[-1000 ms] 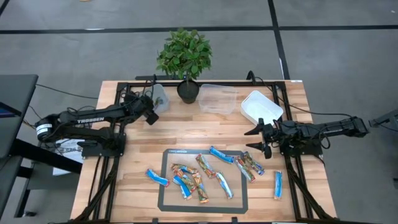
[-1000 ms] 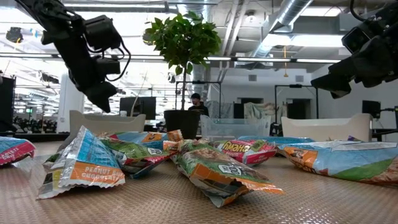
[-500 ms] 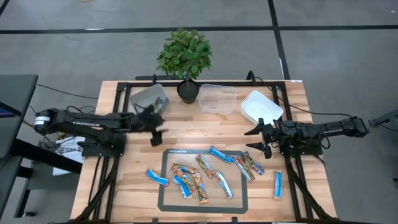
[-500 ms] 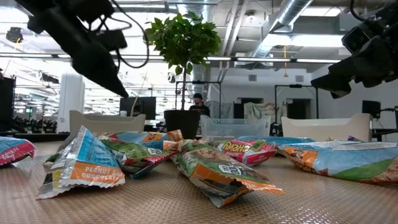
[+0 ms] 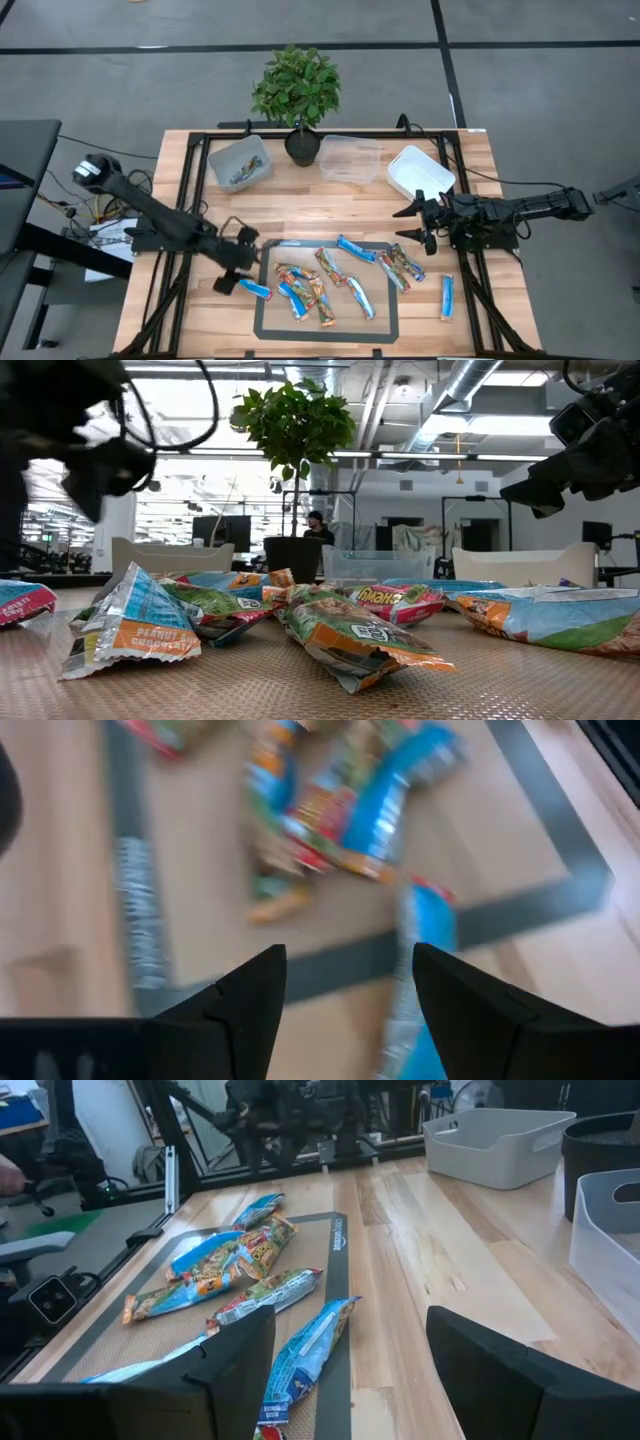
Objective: Pick and place Granola Bars by type
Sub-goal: Put the red granola bar into the transparent bin
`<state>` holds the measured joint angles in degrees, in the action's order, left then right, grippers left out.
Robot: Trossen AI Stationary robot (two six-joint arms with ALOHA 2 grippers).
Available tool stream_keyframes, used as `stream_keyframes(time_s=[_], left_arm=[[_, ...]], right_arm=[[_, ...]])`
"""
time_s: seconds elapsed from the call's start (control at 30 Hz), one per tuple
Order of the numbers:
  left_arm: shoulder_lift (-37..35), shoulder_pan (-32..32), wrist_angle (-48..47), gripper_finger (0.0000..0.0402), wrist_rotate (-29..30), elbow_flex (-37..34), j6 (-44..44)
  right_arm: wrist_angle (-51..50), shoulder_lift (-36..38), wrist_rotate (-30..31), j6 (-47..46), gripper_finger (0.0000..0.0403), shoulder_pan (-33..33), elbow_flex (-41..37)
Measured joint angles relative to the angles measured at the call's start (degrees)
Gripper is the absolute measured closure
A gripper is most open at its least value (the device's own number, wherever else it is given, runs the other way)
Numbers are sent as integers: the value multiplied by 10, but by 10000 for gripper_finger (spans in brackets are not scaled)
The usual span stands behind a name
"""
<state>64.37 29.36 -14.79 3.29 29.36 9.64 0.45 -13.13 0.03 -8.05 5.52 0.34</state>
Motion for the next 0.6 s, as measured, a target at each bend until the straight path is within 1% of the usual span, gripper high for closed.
stream_keyframes(time_s=[0.1, 0.27, 0.43, 0.6], left_arm=[[40, 37, 16, 189, -2, 0, 30], [106, 77, 4, 189, -10, 25, 36], [159, 87, -15, 190, 17, 48, 34], [211, 87, -16, 190, 21, 63, 32]], right_arm=[[0, 0, 0, 0, 147, 0, 0], [0, 0, 0, 0, 147, 0, 0], [0, 0, 0, 0, 147, 0, 0], [0, 0, 0, 0, 147, 0, 0]])
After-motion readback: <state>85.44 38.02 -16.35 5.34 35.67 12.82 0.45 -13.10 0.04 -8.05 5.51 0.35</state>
